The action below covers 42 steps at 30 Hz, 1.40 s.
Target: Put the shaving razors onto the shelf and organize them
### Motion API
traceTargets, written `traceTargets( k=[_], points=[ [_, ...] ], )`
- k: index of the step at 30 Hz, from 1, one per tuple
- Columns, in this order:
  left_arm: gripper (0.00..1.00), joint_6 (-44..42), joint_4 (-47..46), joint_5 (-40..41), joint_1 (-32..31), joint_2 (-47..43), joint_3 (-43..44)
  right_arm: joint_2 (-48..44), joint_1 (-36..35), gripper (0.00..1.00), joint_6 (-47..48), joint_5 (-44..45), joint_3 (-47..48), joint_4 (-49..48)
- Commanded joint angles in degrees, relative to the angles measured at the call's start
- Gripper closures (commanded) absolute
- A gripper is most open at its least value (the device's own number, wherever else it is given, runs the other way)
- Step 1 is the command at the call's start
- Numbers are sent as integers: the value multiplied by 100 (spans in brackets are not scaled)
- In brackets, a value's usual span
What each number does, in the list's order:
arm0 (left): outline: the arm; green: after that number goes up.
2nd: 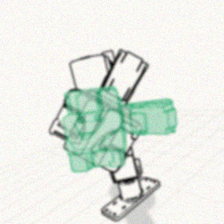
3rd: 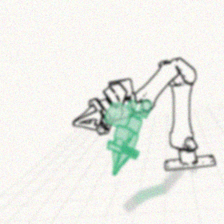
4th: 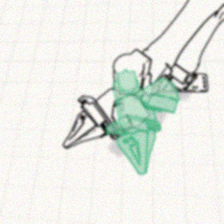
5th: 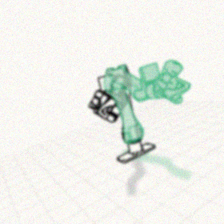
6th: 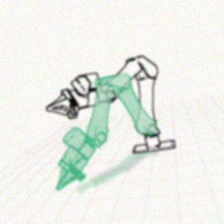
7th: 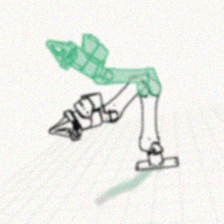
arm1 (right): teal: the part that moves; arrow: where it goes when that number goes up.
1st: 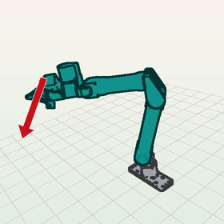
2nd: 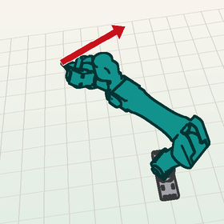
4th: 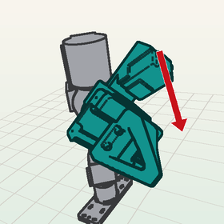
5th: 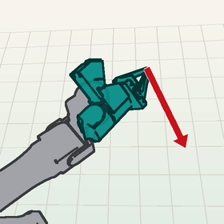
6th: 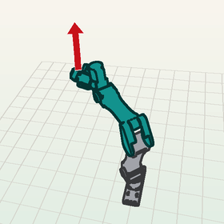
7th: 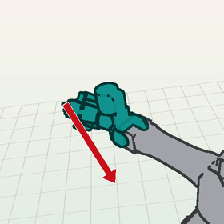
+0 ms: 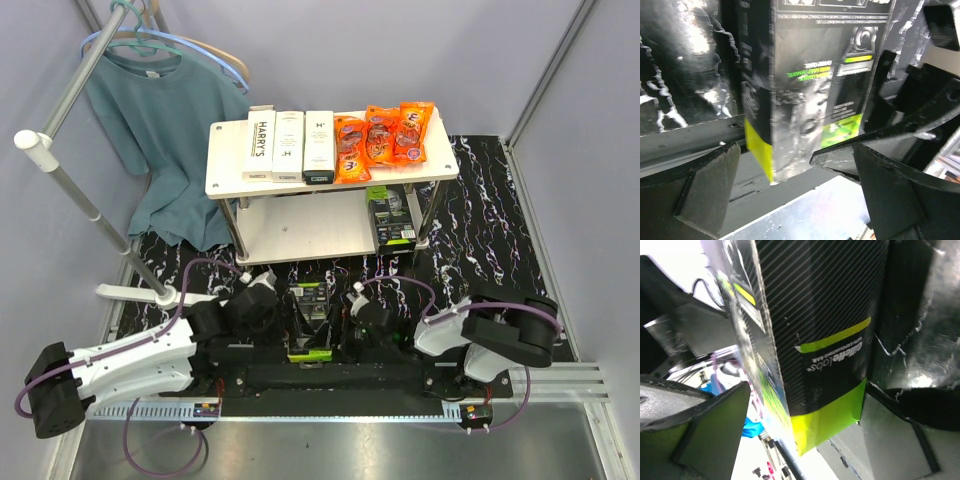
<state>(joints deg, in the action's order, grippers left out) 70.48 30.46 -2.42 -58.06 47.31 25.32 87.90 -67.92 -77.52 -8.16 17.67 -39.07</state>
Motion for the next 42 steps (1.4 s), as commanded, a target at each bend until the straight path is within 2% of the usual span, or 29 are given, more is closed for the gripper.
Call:
traceTargets(
  k=[1,3,6,7,10,17,20,23,26,27,29,32,35,37,38,42],
  points=[
    [1,203,-813,-128,14,-55,-247,561,183,11,-44,315,-457,-1646],
    [1,186,-805,-110,14,-64,-229,658,191,21,-132,315,-597,-1989],
    [1,142,-743,-84,14,-108,-177,729,200,33,-141,263,-598,-2096],
    [1,133,-708,-31,14,-160,-159,746,192,40,-141,245,-598,-2113],
    [1,107,-576,100,14,-318,-45,790,200,54,-150,228,-607,-2201],
    [1,-156,-409,224,14,-714,271,703,192,67,-89,157,-616,-2324],
    [1,-323,-120,557,14,-890,587,483,192,74,25,122,-563,-2237],
    [1,-578,346,751,23,-969,974,-113,191,76,209,174,-458,-1615],
    [1,-745,593,804,49,-1048,1177,-1140,183,79,534,394,-230,-228],
    [1,-763,619,787,67,-1083,1194,-1744,165,79,623,473,-81,603],
    [1,-807,593,769,85,-1197,1203,-2379,174,80,720,780,25,1372],
    [1,-948,242,637,85,-1417,1089,-3976,174,80,694,1272,26,2628],
    [1,-983,-529,418,85,-1663,870,-5154,174,81,729,1642,113,3656],
    [1,-940,-908,277,93,-1786,642,-5676,174,81,747,1862,157,4133],
    [1,-905,-1380,103,93,-1821,554,-6140,165,81,755,1941,184,4501],
    [1,-667,-2666,-408,85,-1779,9,-7048,174,82,755,2239,228,5093]
  ],
)
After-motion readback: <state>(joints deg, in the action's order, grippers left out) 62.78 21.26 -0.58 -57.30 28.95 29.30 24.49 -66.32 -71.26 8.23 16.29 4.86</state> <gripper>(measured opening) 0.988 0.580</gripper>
